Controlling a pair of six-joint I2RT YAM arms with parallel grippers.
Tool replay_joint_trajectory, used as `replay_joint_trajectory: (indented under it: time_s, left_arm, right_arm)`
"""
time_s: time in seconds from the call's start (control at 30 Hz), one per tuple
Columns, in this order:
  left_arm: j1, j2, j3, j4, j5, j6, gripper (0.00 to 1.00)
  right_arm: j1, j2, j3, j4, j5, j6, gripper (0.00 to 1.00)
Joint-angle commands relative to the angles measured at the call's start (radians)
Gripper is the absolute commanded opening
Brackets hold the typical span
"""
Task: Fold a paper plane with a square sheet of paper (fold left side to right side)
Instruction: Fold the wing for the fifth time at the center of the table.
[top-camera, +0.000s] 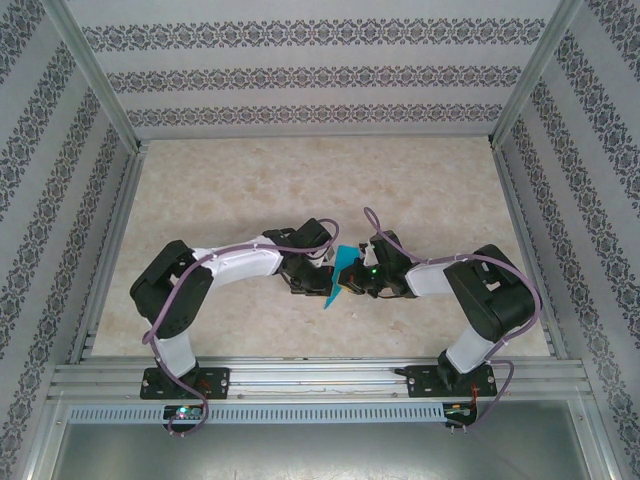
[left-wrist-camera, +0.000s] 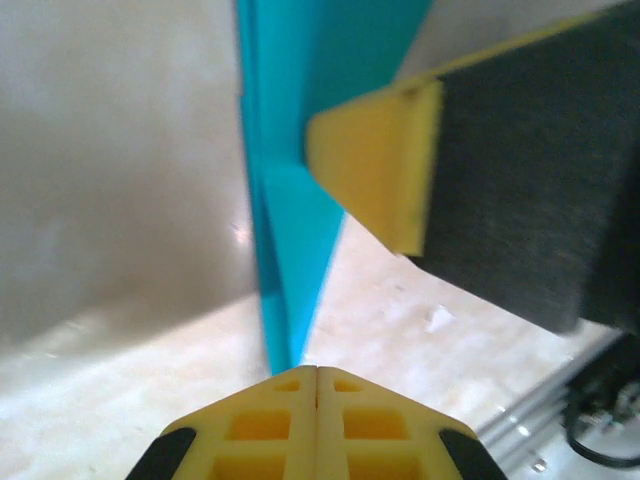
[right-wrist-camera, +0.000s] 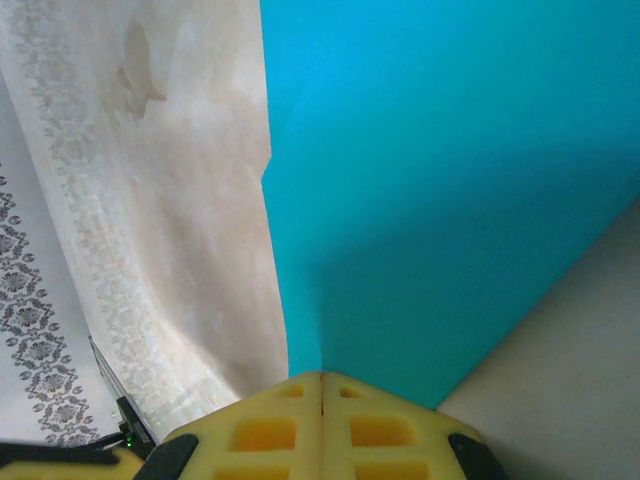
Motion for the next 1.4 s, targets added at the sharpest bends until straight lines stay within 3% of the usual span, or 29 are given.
replay_joint_trajectory:
  time_s: [0.0,0.7,1.37]
  left_arm:
    - [0.009,-0.011,-0.028,0.077,0.103,-0.064,0.05]
    - [0.032,0.046,-0.129,0.265,0.151,-0.148,0.04]
    - [0.034,0.066,-0.189,0.315,0.170,-0.167,0.04]
  right_arm:
    - [0.009,0.063,-0.029,-0.165,0.106,-0.030,0.00]
    - [0.011,0.071,-0.022,-0.195,0.106,-0.046,0.00]
    - [0.015,0.073,-0.007,-0.241,0.121,-0.065,0.00]
